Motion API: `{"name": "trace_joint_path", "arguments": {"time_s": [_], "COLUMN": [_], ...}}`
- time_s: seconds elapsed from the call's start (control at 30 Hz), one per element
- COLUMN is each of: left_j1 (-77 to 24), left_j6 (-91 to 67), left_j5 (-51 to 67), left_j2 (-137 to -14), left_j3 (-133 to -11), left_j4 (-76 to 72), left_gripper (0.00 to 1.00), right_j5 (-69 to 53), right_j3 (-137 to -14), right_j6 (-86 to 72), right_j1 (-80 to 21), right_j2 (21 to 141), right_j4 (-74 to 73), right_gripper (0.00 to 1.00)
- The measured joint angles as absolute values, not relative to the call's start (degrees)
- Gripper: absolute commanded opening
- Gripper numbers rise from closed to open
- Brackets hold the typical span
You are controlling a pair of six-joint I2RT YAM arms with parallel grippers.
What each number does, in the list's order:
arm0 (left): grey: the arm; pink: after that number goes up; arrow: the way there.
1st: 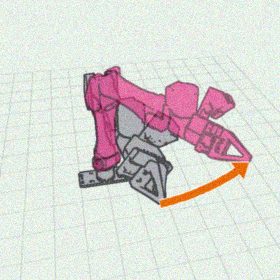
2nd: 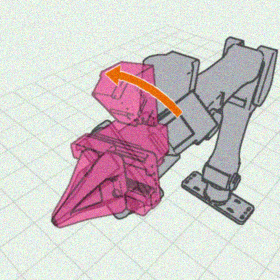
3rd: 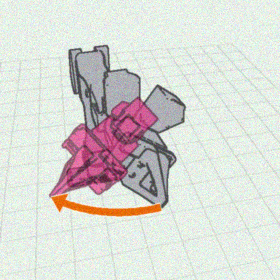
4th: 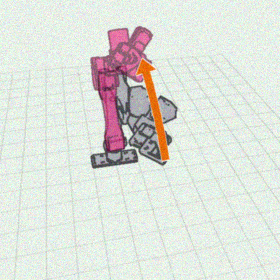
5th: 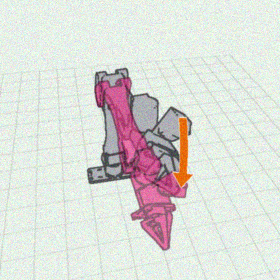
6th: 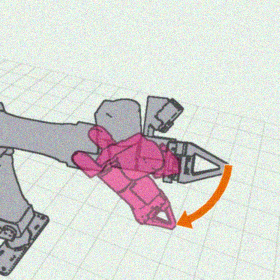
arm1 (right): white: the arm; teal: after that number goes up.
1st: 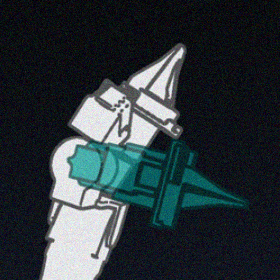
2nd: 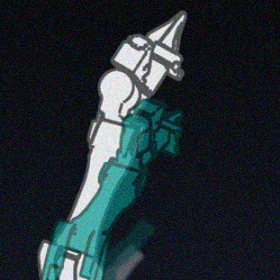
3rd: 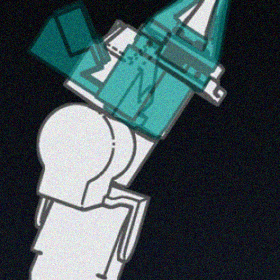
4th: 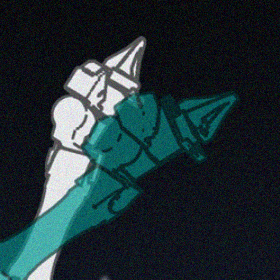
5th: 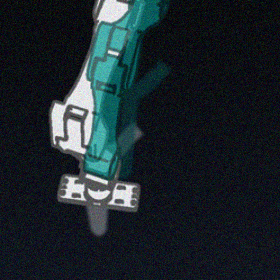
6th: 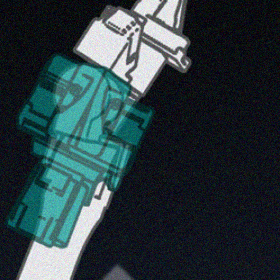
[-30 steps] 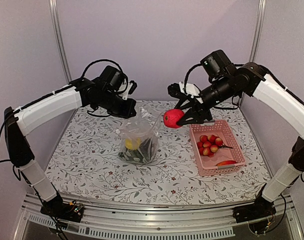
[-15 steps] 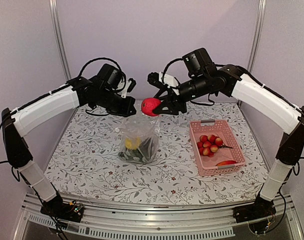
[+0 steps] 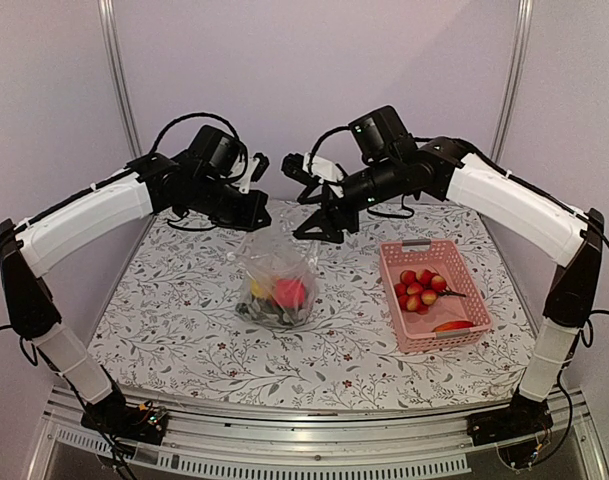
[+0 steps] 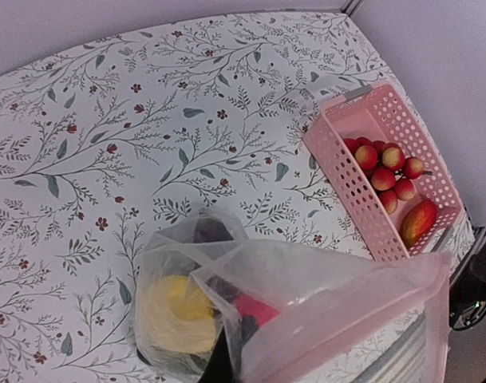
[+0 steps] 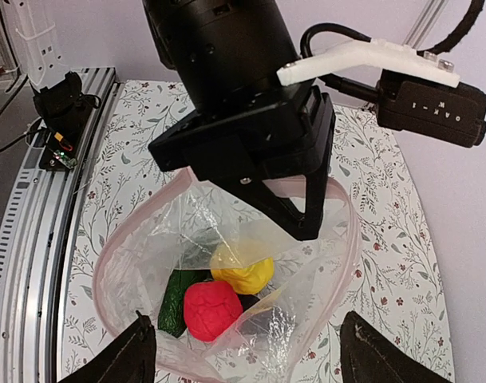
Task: Place the food in the zip-top bag and seal the zipper
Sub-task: Place the fake fruit in the zipper food storage bag, then pick up the fake fruit from the bin.
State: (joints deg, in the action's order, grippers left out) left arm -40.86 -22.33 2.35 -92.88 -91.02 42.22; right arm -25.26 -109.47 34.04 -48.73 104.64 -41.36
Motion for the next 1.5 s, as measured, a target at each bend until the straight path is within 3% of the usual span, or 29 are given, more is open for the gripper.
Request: {"name": "trace_joint_path", "arguments": {"time_s": [0.23, 0.47, 0.8, 1.23, 1.5], "left_j1": [-40.86, -40.86, -40.86, -40.86, -40.86], "left_j6": [-22.31, -21.87, -21.21, -21.28, -21.54], "left_j5": [2.31, 2.15, 2.11, 1.91, 1.96], "left_j2": [-92.86, -92.86, -92.86, -92.86, -92.88], "left_j3": [-90.98, -90.98, -90.96, -90.96, -90.96], "left_j4": [41.78, 41.04, 40.07, 39.66, 39.66], "left_gripper": [0.0, 0.0, 0.0, 0.0, 0.0], "right_j5": [-23.92, -20.01, -18.85, -17.47, -11.03], "right_j3": [-109.38, -102.94, -94.5, -79.99, -68.86], "right_j6": [33.12, 32.93, 33.12, 47.66, 57.45], "right_j1": [-48.77, -47.18, -35.62, -25.32, -24.25], "right_j2": [102.69, 91.94, 85.71, 82.65, 82.63], "right_j4": [-41.89, -42.57, -48.38, -59.18, -62.13], "right_gripper": [0.78, 0.77, 0.7, 0.48, 0.36]}}
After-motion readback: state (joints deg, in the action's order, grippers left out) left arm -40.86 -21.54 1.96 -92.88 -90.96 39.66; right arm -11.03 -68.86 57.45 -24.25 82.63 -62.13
